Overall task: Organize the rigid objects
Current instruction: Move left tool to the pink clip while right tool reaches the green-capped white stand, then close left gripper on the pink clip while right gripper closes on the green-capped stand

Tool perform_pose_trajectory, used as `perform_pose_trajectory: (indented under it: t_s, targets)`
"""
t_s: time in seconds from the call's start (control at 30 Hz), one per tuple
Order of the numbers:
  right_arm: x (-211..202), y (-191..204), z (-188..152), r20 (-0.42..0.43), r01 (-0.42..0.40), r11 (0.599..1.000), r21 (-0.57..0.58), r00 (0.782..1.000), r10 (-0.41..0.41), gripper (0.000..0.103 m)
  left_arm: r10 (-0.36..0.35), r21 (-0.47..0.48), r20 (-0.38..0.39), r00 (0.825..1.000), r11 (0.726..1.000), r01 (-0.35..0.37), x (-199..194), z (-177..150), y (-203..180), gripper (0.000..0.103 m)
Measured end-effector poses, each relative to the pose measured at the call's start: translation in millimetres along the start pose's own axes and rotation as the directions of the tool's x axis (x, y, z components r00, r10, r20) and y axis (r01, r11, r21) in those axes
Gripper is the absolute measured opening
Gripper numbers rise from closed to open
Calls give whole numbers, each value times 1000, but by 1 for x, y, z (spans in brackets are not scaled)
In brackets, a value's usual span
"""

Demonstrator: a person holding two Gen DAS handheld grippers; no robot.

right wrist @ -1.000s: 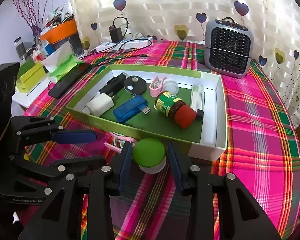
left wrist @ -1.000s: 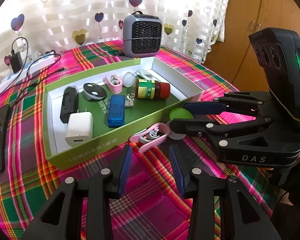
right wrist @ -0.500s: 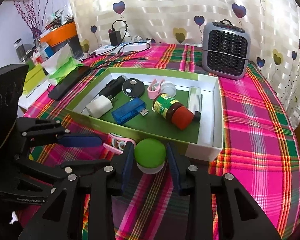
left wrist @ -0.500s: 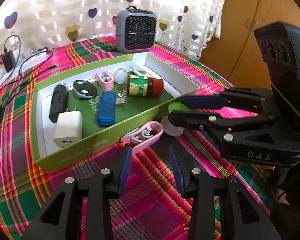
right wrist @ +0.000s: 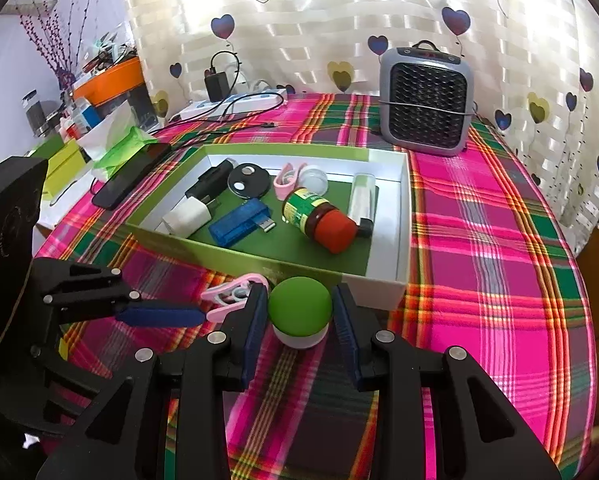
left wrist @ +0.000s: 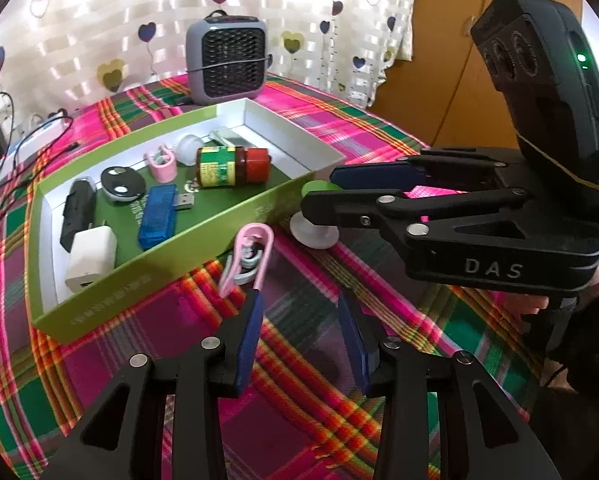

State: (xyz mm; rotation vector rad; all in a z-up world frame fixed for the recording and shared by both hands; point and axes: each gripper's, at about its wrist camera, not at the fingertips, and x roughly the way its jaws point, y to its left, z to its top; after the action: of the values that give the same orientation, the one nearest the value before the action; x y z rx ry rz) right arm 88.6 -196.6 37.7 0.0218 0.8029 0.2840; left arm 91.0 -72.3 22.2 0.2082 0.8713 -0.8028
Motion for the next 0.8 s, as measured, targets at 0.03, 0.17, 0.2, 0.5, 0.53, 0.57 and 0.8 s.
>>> perform_pose_trajectory:
  t_s: [0.03,0.17,0.2,0.5,0.53,0.57,0.8]
  targets:
    - [0,-1,0,1,-1,1000,4,1000,1,35,-7,3,0,1000,1000,7,0,0,-2,38]
    - [-2,-4,-2,4,-3,1000,12,1000,3,35,26,2,28,999,1000,-26,-6,-1,-4,38]
    - [-3,-4,-2,4,0,1000,12,1000,0,35,51,-7,43,998,999,-51,-10,-1,-2,38]
    - [-5,-11,-5,9,-8,1000,26,1000,8,35,109,-40,33,994,993,-107,-4,9,15,38]
    - [-5,-11,-5,9,-9,1000,27,1000,9,35,99,-34,24,995,995,-98,0,10,14,38]
    - [-5,-11,-5,8,-9,1000,27,1000,9,35,96,-33,24,995,995,-95,2,11,14,38]
    - [-4,-15,-6,4,-15,999,31,1000,15,35,96,-28,17,995,995,-95,8,18,13,38]
